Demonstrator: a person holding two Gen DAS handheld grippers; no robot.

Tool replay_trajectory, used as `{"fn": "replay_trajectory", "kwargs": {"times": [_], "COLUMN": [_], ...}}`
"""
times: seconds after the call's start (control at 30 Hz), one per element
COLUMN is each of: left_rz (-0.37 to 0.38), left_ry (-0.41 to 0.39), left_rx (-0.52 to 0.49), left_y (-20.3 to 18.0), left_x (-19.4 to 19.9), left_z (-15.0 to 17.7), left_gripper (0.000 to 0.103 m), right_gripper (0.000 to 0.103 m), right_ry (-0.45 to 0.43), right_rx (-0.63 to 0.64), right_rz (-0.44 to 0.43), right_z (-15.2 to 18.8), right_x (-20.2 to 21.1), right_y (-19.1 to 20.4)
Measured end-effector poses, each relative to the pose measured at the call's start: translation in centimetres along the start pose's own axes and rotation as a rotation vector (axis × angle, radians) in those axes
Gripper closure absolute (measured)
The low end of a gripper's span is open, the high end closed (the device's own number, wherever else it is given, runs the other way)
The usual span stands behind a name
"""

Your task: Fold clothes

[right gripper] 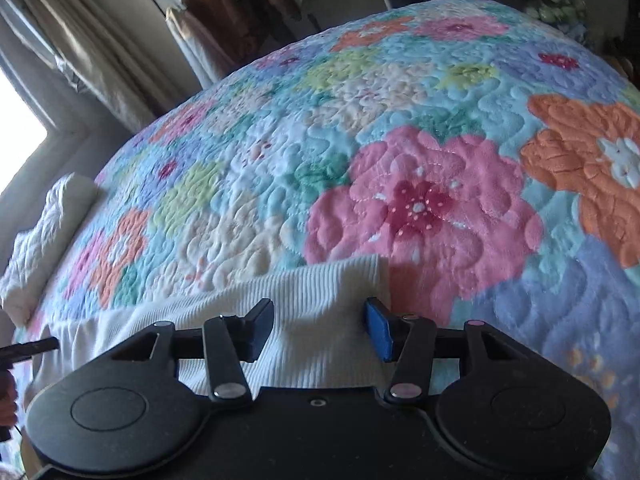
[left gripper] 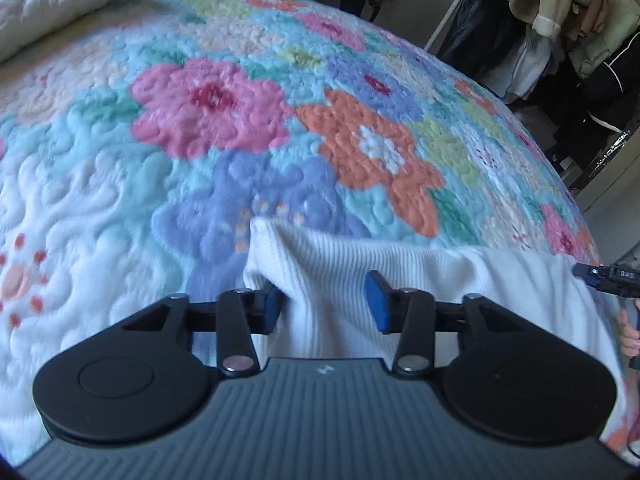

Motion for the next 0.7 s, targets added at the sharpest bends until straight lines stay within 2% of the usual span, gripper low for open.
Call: {"fn": "replay_trajectory", "kwargs": {"times": [0.07,0.13,0.2,0.3,0.4,0.47,0.53,0.57,0.63,0.7], "left_rz": [-0.039,-0.026,-0.017,-0.017,-0.071,-0.083,-0.069,-0.052,-0.017,-0.002], "left_ry": [-0.095,-0.192,-0.255,-0.243,-0.187,-0.144,-0.122,-0.121,-0.122,-0.138], "left_rx": [-0.028,-0.030,-0.013,0.021,-0.014,0.009,0.047,0.074,0.126,0.140], "left_y": [-0.4,-0.9,-0.7,0.2,0.5,1.2,2.0,2.3,2.7,2.5], "left_x": [0.9,2.7,3.8,2.7,0.0,-1.2,-1.4,-1.1,-0.1,1.2], "left_z": [-0.6,-1.6,-2.7,-3.0,-2.7,-2.3,-2.1,-2.3,-2.8,-3.1], "left_gripper": [0.099,0.100,0.099,0.099,0.099,0.097,0.095,0.095,0.095,0.095], "right_gripper": [0.098,0.100,0.100,0.101,0.100,0.097,0.074,0.070,0.069,0.065], "right_ry": [-0.066,-0.163,-0.255,-0.290,-0.237,-0.211,-0.196,-0.196,-0.202,-0.233], "right_rx": [0.079,0.144,0.132,0.130,0.093,0.099,0.100,0.092,0.082,0.083], "right_rz": [0.024,0.036,0.032,0.054,0.079,0.147,0.208,0.222,0.257,0.336], "right_z": [-0.5,-1.4,-2.6,-3.3,-2.6,-2.0,-1.6,-1.8,-2.2,-2.6], "right_x": [1.0,2.8,4.7,5.0,2.6,1.4,0.8,1.1,1.9,3.3], "right_y": [0.9,2.0,2.1,1.6,0.6,-0.1,-0.8,-1.0,-1.4,-1.8]}}
Point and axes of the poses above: each gripper's, at about its wrist camera, not at the fingertips, and x roughly against the way its jaws point, y to its left, z to its underside, the point moved 6 cm from there along -x, roughly the way its jaws point, and after that the axes turned 3 degrees about z, right-handed, at the moved point
